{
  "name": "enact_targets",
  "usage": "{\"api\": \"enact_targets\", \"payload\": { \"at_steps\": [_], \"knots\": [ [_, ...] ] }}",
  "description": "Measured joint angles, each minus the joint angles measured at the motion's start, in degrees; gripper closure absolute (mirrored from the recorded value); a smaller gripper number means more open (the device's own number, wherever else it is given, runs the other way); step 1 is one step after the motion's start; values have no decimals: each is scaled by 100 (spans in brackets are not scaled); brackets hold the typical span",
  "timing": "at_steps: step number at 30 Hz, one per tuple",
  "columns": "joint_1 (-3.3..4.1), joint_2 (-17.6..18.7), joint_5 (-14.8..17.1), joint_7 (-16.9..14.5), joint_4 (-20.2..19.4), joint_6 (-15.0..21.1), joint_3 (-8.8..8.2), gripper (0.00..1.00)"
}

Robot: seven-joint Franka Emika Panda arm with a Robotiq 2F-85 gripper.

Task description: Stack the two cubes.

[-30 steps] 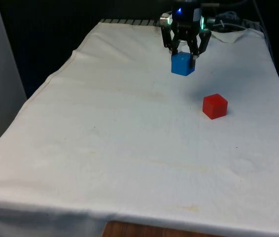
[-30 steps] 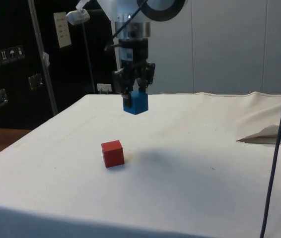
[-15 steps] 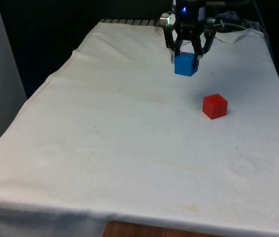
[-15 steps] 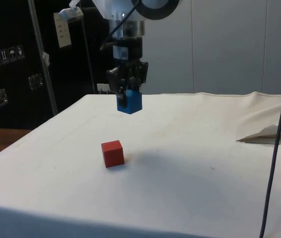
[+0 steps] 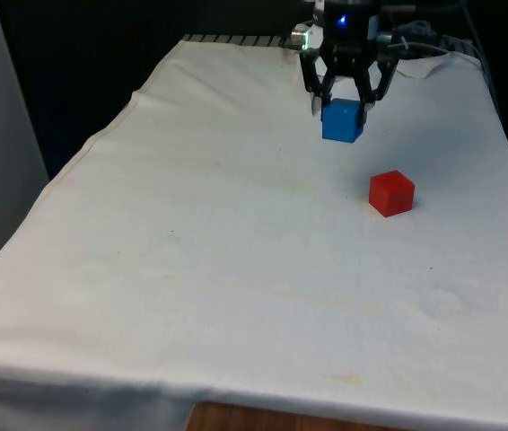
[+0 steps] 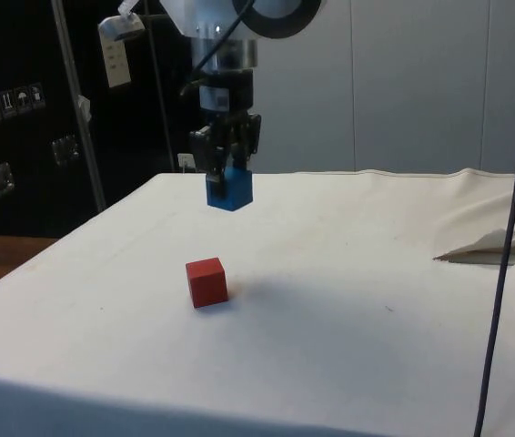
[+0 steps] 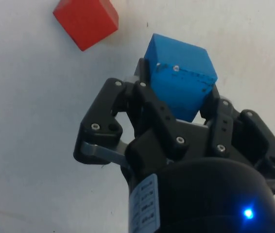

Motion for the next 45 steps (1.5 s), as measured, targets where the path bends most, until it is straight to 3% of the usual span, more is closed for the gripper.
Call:
{"api": "enact_targets", "payload": {
  "at_steps": [27,33,45],
  "knots": [
    [6,166,0,-882,206,0,103,97],
    [6,201,0,-1123,246,0,172,97],
    [23,395,0,-1295,464,-11,338,97]
  ]
}}
